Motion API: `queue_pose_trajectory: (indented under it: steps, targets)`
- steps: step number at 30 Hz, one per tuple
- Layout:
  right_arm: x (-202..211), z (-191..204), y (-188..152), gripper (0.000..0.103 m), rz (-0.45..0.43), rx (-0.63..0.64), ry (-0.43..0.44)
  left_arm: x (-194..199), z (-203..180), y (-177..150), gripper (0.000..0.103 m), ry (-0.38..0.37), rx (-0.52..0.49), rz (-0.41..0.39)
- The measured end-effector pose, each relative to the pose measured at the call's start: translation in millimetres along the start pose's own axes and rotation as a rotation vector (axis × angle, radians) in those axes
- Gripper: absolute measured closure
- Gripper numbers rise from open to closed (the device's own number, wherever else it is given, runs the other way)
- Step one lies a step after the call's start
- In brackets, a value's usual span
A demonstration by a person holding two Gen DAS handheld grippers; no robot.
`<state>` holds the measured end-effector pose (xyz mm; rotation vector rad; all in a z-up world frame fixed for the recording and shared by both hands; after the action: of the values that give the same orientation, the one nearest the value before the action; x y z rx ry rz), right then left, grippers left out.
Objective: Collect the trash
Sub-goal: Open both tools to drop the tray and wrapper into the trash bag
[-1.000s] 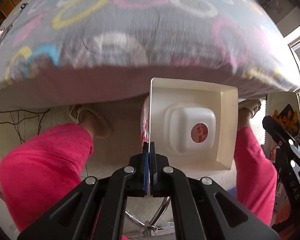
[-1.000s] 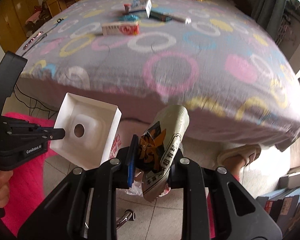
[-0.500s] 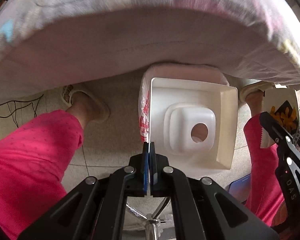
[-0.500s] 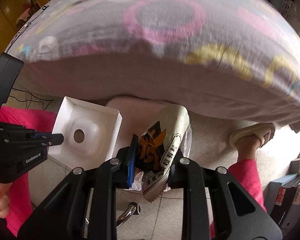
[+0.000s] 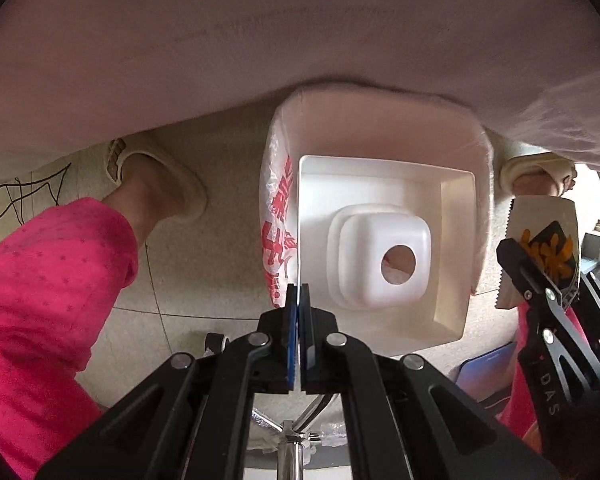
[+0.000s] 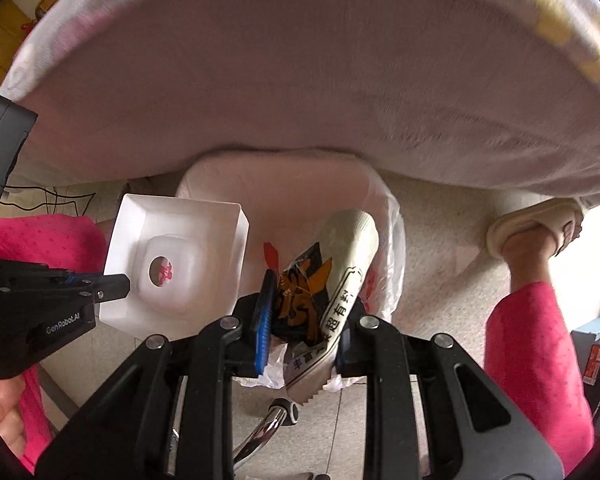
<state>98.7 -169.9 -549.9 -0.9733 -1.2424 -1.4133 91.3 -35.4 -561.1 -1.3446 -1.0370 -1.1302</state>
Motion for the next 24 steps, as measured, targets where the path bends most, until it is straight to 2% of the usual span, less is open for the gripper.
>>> queue_pose_trajectory:
  steps: [5,14,24]
  targets:
    - [-17,2,-3,0.08,0.034,-0.007,0.013,-18,-1,2,0.102,0.026,0.003,0.045]
    - [-42,-7,-5,0.08,0.078,-0.038,0.028,-32,-9,6,0.102,0.079,-0.022,0.066]
    - [-59,-3,-3,0.08,0.119,-0.062,0.062,-44,-20,8,0.1,0.067,-0.012,0.117]
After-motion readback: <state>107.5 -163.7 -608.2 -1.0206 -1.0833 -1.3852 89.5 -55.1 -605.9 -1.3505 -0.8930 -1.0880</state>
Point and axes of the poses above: each gripper's, at about its wrist camera, not at the fingertips, and x roughly against the way its jaws point, z to its left, y to its top, the point moved 10 cm from there along -x, roughly the way its jaws point, and after that the axes turned 1 degree about x, right-handed, at the moved point
